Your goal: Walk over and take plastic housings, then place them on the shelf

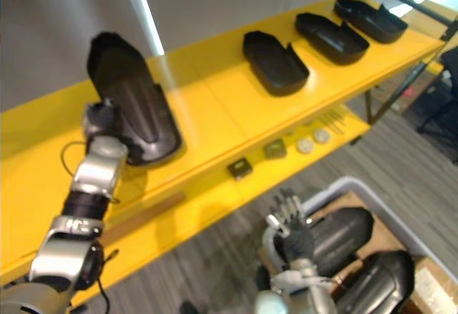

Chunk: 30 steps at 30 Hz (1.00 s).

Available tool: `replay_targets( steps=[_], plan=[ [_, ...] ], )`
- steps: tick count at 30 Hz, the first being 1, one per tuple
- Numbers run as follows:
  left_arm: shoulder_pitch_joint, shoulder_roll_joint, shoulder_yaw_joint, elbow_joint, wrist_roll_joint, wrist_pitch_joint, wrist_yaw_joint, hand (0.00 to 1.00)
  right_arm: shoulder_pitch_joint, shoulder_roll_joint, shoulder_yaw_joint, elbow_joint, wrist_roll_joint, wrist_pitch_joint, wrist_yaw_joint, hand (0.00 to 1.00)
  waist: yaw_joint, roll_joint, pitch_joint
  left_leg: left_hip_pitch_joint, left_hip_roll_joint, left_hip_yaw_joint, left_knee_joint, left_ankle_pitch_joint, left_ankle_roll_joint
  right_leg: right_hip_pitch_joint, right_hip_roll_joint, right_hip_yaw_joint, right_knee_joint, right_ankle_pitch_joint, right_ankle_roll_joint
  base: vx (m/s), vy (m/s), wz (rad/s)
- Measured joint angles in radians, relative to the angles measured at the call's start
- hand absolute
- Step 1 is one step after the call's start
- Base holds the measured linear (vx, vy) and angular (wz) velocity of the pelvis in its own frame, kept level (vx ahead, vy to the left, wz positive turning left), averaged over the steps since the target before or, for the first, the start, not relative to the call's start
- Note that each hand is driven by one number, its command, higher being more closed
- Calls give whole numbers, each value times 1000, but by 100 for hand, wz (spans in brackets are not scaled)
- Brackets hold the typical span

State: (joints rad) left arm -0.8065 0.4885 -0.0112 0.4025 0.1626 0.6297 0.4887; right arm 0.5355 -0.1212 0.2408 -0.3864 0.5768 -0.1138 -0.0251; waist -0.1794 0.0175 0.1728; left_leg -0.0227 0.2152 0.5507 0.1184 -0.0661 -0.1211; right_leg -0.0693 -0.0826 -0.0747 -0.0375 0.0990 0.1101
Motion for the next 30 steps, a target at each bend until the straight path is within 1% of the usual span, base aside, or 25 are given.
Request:
replay_targets(
  steps=[2,3,6,8,10,13,14,16,19,22,23,24,27,30],
  plan=[
    [-26,37,0,3,27,17,-12,100,16,-3,8,0,2,-5,0,0,0,0,0,-1,0,-2,0,0,0,0,0,-2,0,0,0,0,0,0],
    [-39,56,0,5,49,34,-26,0,25,-6,19,-1,12,-15,0,0,0,0,0,-1,0,-2,0,0,0,0,0,-3,0,0,0,0,0,0],
    [-58,82,2,22,51,56,-59,0,45,-10,35,-4,22,-35,0,0,-1,0,0,-4,-1,-7,2,-1,1,2,-2,-6,0,0,0,-36,-22,4],
    [-59,88,2,42,50,57,-74,0,51,-14,38,-8,31,-37,0,0,-3,0,0,-13,0,-12,15,-7,3,1,-3,-7,0,-1,-1,-37,-16,4],
    [-59,90,2,79,40,71,-89,0,56,-25,42,-8,38,-37,-1,0,-3,-1,1,-17,2,-12,30,-15,5,2,-6,-7,0,-1,-1,-54,-15,0],
    [-59,90,2,107,32,77,-112,0,77,-27,52,-15,38,-38,-3,0,-2,-2,2,-20,1,-14,32,-16,6,2,-7,-7,0,-1,-2,-52,-20,2],
    [-59,90,2,111,31,78,-112,100,83,-28,56,-18,38,-38,-4,0,-3,-3,2,-22,1,-16,33,-16,6,2,-7,-7,0,-2,-3,-47,-30,5],
    [-59,91,0,114,15,82,-112,100,88,-32,69,-21,38,-38,-19,0,-4,-3,2,-28,2,-19,41,-17,7,0,-7,-7,0,-3,-5,-35,-25,4],
    [-59,92,-2,124,-29,94,-109,100,88,-38,75,-21,38,-38,-21,0,-7,-6,6,-31,5,-19,51,-22,8,0,-7,-7,0,-3,-5,-37,-20,-1],
    [-59,94,-2,132,-55,100,-106,100,87,-39,77,-24,39,-43,-24,0,-13,-17,36,-36,7,-19,66,-28,10,1,-8,-6,1,-2,-7,-68,-24,-2],
    [-59,93,-2,137,-82,103,-106,100,87,-39,79,-24,39,-44,-30,0,-17,-20,43,-47,8,-21,71,-29,11,-4,-8,-6,0,-1,-9,-82,-34,0],
    [-59,93,-6,139,-86,104,-106,100,86,-41,84,-25,39,-45,-41,0,-20,-22,44,-54,8,-20,75,-30,12,-14,-8,-5,0,2,-13,-76,-36,0],
    [-59,93,-10,168,-107,105,-100,100,85,-53,113,-25,39,-60,-51,0,-28,-21,46,-66,11,-22,87,-31,14,-22,-7,-5,0,4,-16,-11,-10,0],
    [-59,92,-14,170,-127,108,-99,100,83,-56,117,-25,39,-67,-63,0,-29,-21,47,-67,13,-22,86,-31,13,-23,-5,-5,0,4,-16,-4,-11,0]
  ],
)
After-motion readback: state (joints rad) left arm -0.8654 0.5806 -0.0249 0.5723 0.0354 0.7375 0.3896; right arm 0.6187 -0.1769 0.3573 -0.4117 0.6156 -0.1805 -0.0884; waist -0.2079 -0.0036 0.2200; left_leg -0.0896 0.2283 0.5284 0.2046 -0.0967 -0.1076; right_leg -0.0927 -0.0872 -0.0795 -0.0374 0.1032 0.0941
